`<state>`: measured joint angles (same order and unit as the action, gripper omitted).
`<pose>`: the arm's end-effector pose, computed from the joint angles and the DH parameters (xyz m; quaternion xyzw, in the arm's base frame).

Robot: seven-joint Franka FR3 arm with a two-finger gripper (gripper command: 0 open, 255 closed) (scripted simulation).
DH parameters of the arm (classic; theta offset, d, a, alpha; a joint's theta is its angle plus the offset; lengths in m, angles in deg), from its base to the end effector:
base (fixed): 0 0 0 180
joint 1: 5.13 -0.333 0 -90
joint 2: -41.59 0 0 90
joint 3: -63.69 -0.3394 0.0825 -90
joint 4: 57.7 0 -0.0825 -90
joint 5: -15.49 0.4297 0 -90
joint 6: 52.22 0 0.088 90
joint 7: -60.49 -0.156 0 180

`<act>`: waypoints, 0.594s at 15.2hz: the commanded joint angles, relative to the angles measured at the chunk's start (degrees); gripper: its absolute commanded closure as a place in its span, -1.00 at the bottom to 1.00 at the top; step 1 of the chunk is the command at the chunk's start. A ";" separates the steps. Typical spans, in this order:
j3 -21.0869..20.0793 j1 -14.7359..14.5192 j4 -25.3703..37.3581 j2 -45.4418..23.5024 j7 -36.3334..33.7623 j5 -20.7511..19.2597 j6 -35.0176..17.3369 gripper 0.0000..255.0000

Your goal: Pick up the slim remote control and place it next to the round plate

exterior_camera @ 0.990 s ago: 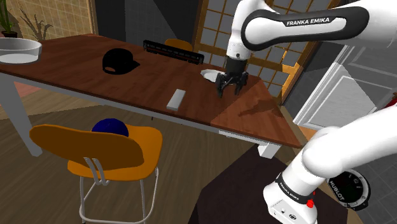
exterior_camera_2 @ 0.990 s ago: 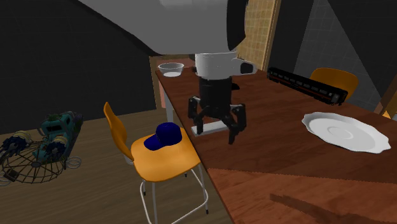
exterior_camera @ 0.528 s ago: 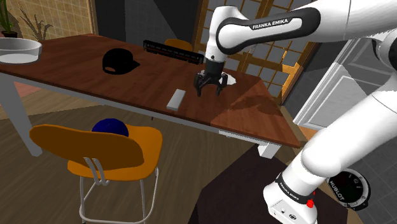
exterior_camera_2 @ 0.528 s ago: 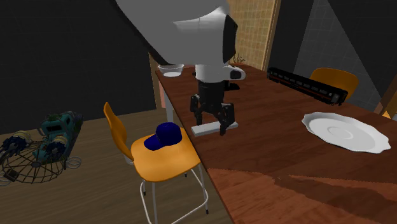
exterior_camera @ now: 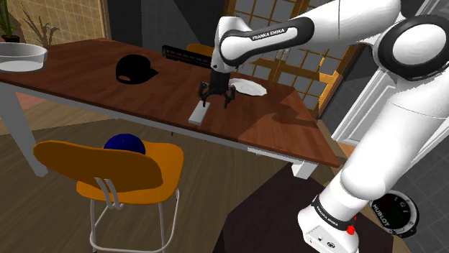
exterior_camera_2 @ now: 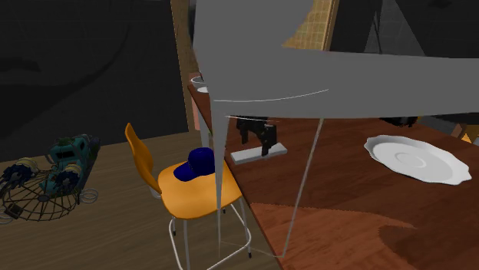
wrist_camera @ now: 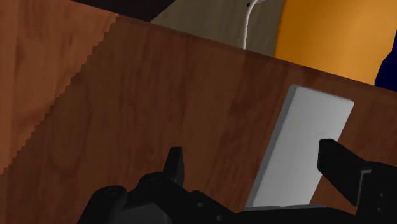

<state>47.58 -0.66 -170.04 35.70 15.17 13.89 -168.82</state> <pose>0.6062 0.1199 0.3756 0.9587 -0.2841 -0.0115 0.0042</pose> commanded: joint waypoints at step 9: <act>1.64 -1.51 13.86 -15.49 -8.55 -3.20 -3.05 -1.00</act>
<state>49.14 -2.12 -156.25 20.84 6.77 10.83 -171.27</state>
